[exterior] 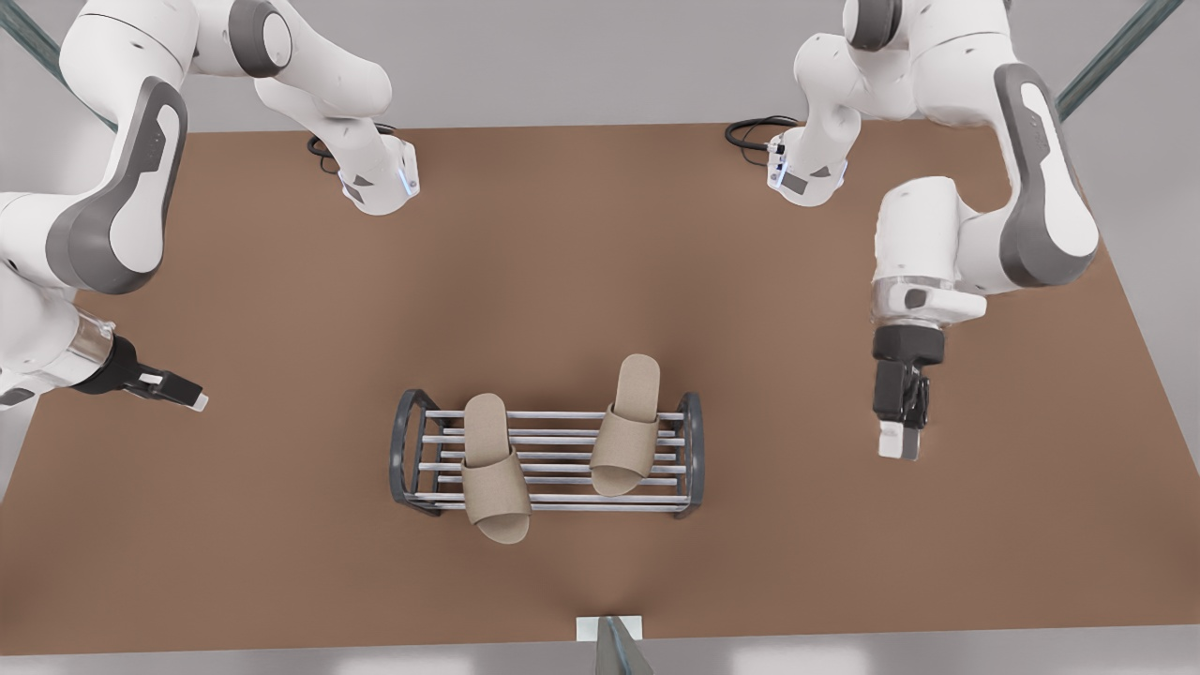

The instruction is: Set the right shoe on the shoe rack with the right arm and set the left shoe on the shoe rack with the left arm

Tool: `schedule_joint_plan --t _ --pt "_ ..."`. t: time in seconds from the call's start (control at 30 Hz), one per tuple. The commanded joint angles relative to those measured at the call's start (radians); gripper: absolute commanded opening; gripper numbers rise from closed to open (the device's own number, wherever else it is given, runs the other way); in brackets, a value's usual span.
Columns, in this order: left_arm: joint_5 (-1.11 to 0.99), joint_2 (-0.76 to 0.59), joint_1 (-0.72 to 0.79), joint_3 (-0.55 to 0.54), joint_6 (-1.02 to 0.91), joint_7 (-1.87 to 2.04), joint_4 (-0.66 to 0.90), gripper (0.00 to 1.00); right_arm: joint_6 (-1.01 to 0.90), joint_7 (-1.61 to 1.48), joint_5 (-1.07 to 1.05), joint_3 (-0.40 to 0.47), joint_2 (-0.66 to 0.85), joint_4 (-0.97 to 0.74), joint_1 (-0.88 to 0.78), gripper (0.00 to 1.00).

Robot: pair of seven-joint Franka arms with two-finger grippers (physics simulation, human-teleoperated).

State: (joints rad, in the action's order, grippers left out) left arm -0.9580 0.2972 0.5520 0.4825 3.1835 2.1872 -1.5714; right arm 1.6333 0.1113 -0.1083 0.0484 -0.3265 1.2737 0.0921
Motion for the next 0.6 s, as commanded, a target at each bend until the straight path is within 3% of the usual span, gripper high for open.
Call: schedule_joint_plan --t 0.0,0.03,0.1,0.2,0.37,0.53,0.57 --pt "0.953 -0.012 0.002 -0.039 -0.934 -1.757 0.088 1.0 -0.001 -0.073 -0.001 0.001 0.001 -0.001 0.002 1.0" --pt "1.002 -0.042 -0.003 -0.019 -1.283 -2.181 0.111 1.0 -0.001 -0.073 -0.001 -0.001 0.001 -0.001 0.002 1.0" --pt "1.042 -0.133 -0.004 0.005 -1.712 -2.264 0.099 1.0 -0.009 -0.071 -0.001 0.001 0.004 -0.001 0.002 1.0" --pt "0.97 -0.185 0.0 0.036 -1.714 -2.265 0.097 1.0 -0.016 -0.07 -0.001 0.001 0.009 -0.001 0.003 1.0" --pt "0.976 -0.072 0.002 0.018 -1.699 -2.27 0.148 1.0 -0.018 -0.068 -0.001 0.002 0.012 -0.001 0.006 1.0" --pt "0.983 -0.073 0.0 0.015 -1.677 -2.255 0.172 1.0 -0.018 -0.068 0.012 0.001 0.015 -0.001 0.005 1.0" --pt "0.976 -0.075 -0.12 -0.123 -1.676 -2.245 0.188 1.0 -0.018 -0.068 0.012 0.002 0.015 -0.001 0.006 1.0"
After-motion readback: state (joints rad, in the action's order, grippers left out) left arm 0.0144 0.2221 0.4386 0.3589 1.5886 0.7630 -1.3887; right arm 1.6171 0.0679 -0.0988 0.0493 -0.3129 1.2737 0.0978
